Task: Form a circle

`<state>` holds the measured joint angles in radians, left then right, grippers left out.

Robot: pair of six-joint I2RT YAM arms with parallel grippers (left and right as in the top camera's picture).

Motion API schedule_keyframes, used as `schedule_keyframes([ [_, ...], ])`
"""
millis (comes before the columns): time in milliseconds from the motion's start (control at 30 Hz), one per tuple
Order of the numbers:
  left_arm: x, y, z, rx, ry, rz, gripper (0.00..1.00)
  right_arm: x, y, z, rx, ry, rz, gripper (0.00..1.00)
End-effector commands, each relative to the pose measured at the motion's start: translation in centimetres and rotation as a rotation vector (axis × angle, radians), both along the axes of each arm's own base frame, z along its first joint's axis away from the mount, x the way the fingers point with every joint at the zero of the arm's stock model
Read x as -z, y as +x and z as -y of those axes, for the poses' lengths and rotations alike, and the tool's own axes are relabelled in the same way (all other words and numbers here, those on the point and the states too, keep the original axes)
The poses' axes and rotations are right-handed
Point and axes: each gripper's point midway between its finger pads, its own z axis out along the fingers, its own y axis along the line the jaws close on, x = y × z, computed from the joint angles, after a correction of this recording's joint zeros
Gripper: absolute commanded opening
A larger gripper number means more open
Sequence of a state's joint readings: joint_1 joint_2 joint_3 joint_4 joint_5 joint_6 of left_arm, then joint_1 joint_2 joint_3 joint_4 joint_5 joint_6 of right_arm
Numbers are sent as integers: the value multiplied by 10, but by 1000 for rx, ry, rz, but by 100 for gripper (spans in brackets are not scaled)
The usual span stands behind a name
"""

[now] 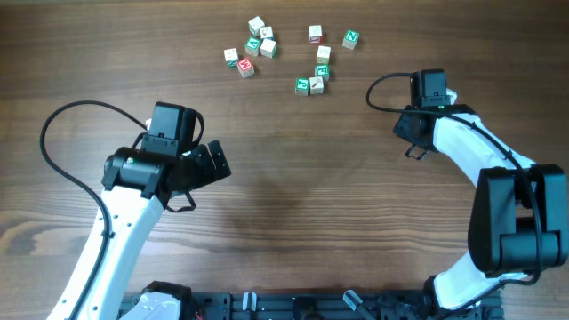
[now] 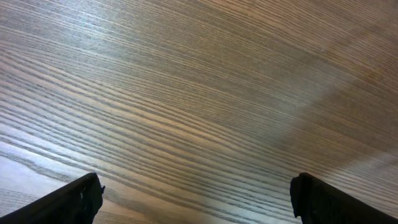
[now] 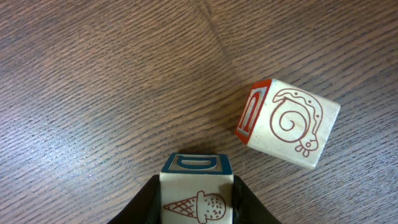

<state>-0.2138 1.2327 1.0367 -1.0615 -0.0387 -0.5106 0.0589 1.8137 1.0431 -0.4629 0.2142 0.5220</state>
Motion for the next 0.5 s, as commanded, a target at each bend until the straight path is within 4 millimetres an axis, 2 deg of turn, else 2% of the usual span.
schedule_keyframes([
  [0,0,-1,-1,0,-6,-2,100,-10,6,5,14,-20,32,24],
  [333,0,-1,-1,-1,-6,-2,100,-10,6,8,18,-33,29,31],
  [467,0,-1,-1,-1,-6,-2,100,-10,5,9,22,-33,26,47],
])
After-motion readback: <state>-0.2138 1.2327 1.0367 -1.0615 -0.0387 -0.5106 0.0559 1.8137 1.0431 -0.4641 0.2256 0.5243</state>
